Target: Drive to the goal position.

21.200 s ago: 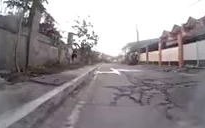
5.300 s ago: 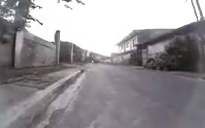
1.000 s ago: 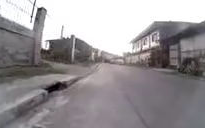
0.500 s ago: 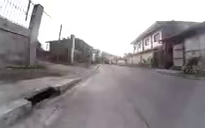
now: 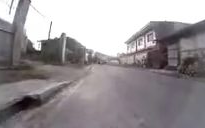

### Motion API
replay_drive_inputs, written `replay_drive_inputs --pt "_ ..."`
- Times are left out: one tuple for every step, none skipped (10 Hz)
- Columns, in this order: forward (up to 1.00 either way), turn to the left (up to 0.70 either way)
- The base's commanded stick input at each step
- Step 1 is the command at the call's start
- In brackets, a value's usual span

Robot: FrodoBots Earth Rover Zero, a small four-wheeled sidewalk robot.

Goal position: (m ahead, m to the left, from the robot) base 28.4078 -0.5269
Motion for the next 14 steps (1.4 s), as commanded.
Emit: replay_drive_inputs --pt "1.00 0.00" --pt "1.00 0.00" --pt "1.00 0.00" --pt "1.00 0.00" --pt "1.00 0.00" --pt "1.00 0.00" --pt "1.00 0.00" --pt "1.00 0.00" --pt "1.00 0.00" --pt "1.00 0.00" --pt "1.00 0.00" --pt "1.00 0.00" --pt "1.00 0.00" --pt "1.00 0.00"
